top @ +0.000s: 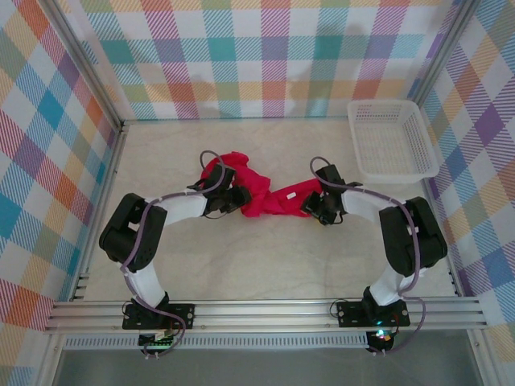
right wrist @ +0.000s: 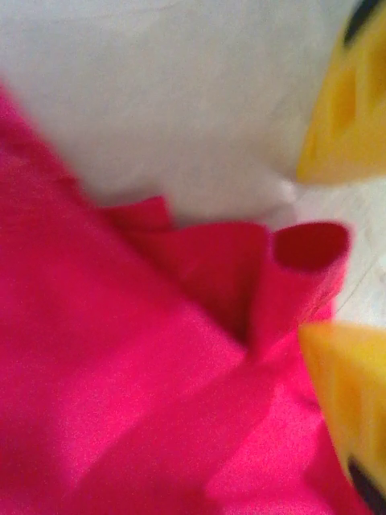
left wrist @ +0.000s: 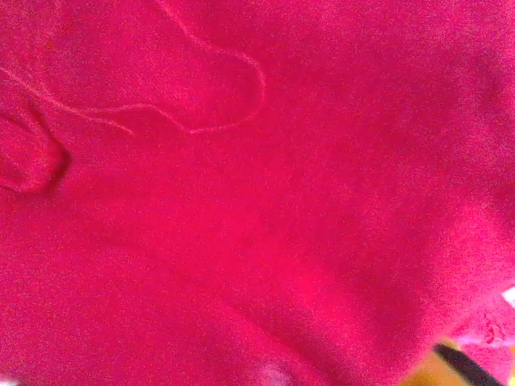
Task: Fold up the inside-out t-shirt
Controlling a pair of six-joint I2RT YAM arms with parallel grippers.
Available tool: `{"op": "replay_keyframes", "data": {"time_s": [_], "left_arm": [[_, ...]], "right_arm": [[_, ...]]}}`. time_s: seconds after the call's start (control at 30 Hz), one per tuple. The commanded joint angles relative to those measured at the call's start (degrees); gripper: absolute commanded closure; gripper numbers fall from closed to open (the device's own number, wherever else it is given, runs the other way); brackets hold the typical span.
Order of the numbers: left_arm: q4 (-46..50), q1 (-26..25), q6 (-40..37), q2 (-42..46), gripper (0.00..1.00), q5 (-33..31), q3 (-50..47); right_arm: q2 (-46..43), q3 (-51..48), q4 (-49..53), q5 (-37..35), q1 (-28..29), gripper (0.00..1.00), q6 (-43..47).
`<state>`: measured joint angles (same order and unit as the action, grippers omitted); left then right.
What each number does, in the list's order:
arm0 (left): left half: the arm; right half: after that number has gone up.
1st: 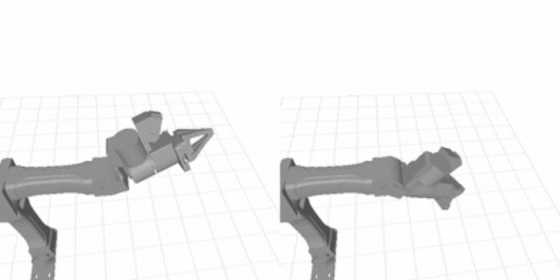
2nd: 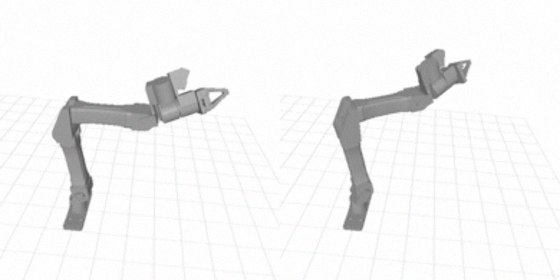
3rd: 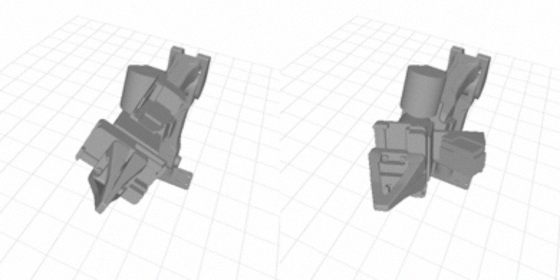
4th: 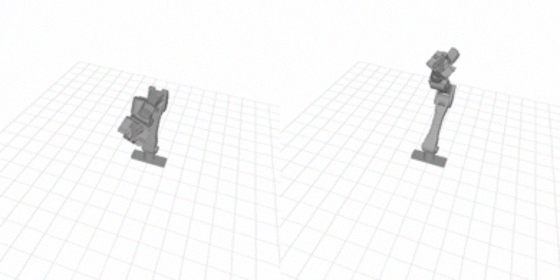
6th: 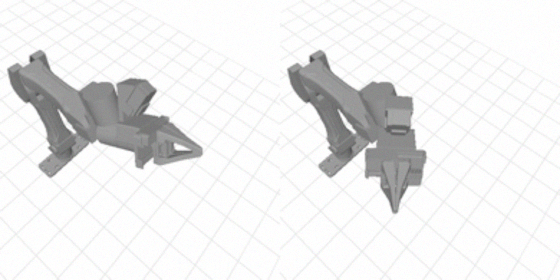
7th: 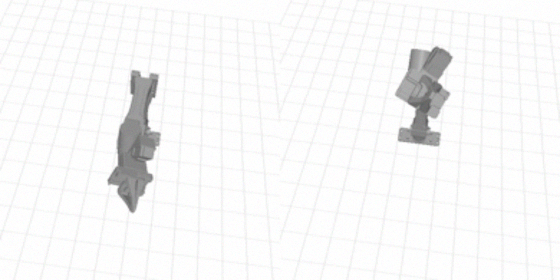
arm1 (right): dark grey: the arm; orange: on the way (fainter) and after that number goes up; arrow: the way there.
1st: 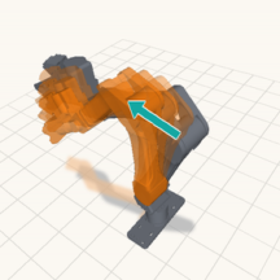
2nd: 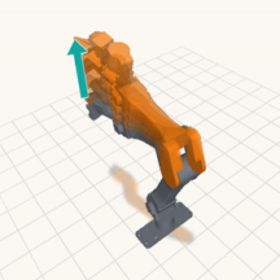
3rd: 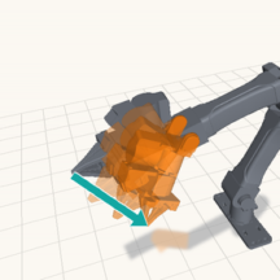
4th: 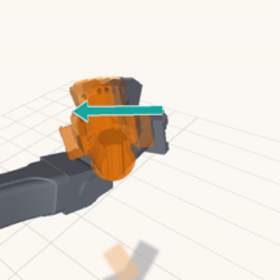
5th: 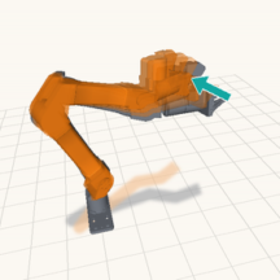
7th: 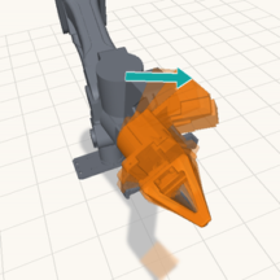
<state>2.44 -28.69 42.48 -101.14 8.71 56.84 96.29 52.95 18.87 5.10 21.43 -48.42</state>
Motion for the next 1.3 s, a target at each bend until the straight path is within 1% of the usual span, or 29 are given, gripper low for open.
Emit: {"op": "replay_keyframes", "data": {"time_s": [0.0, 0.07, 0.1, 0.27, 0.37, 0.43, 0.5, 0.57, 0.6, 0.67, 0.73, 0.77, 0.8, 0.87, 0.9, 0.97, 1.03, 1.1, 1.27], "left_arm": [[8.09, -0.27, -2.17, 4.38, 0.80, -7.12, 3.66], [12.91, -0.23, -3.55, 6.51, 0.83, -8.76, 5.91], [17.33, -0.14, -4.36, 7.72, 0.83, -9.50, 7.31], [28.48, 0.29, -8.50, 14.76, 0.83, -12.27, 12.52], [34.34, 0.43, -11.50, 19.62, 0.81, -16.47, 15.76], [37.35, 0.47, -13.76, 22.64, 0.84, -19.55, 17.57], [39.65, 0.76, -15.65, 25.72, 0.90, -22.86, 19.36], [40.10, 0.93, -16.90, 27.89, 0.92, -23.67, 19.93], [39.89, 0.99, -17.01, 28.63, 0.88, -23.36, 19.68], [38.99, 1.00, -16.68, 29.06, 0.72, -20.94, 18.63], [35.90, 1.01, -16.68, 28.51, 0.57, -14.66, 16.23], [33.76, 0.92, -16.52, 27.69, 0.49, -10.42, 14.61], [31.44, 0.68, -16.30, 26.45, 0.43, -6.43, 13.06], [27.99, -0.22, -15.02, 23.48, 0.37, -0.63, 10.90], [26.20, -1.21, -14.28, 21.54, 0.36, 1.43, 10.15], [23.24, -3.81, -13.73, 17.76, 0.35, 3.07, 9.36], [21.88, -6.36, -13.70, 13.43, 0.35, 2.83, 10.02], [21.54, -8.46, -14.20, 8.55, 0.36, 2.32, 11.83], [23.80, -10.94, -15.26, -2.45, 0.37, -1.41, 18.58]], "right_arm": [[2.34, 4.00, -2.61, 0.54, -0.16, 0.82, -1.01], [1.86, 4.90, -1.17, 0.65, -0.15, 0.99, -0.60], [1.05, 5.26, -0.05, 0.38, -0.15, 1.00, -0.11], [-5.50, 5.65, 5.47, -3.72, -0.14, 1.00, 2.75], [-11.03, 6.06, 8.64, -5.64, -0.16, 1.00, 4.47], [-14.57, 6.95, 10.92, -5.89, -0.16, 1.00, 5.83], [-17.70, 9.23, 14.28, -5.60, -0.16, 1.00, 7.81], [-20.05, 10.86, 16.36, -5.43, -0.16, 1.00, 9.07], [-20.75, 11.30, 16.90, -5.07, -0.16, 1.00, 9.45], [-21.06, 10.94, 17.00, -4.46, -0.14, 1.00, 9.50], [-20.65, 9.61, 16.36, -4.31, -0.16, 1.00, 8.86], [-20.45, 8.73, 15.82, -4.25, -0.16, 1.00, 8.32], [-20.40, 7.78, 14.87, -4.06, -0.17, 1.00, 7.90], [-20.53, 6.06, 13.83, -4.79, -0.14, 1.00, 7.34], [-20.36, 5.53, 14.01, -5.86, -0.17, 1.00, 7.21], [-20.02, 4.79, 14.73, -8.34, -0.23, 1.00, 7.23], [-19.52, 3.36, 14.64, -10.16, -0.49, 1.00, 7.12], [-19.06, 1.47, 13.83, -9.89, -1.03, 1.00, 6.96], [-18.77, -1.21, 12.09, -8.41, -1.74, 1.00, 6.68]]}}
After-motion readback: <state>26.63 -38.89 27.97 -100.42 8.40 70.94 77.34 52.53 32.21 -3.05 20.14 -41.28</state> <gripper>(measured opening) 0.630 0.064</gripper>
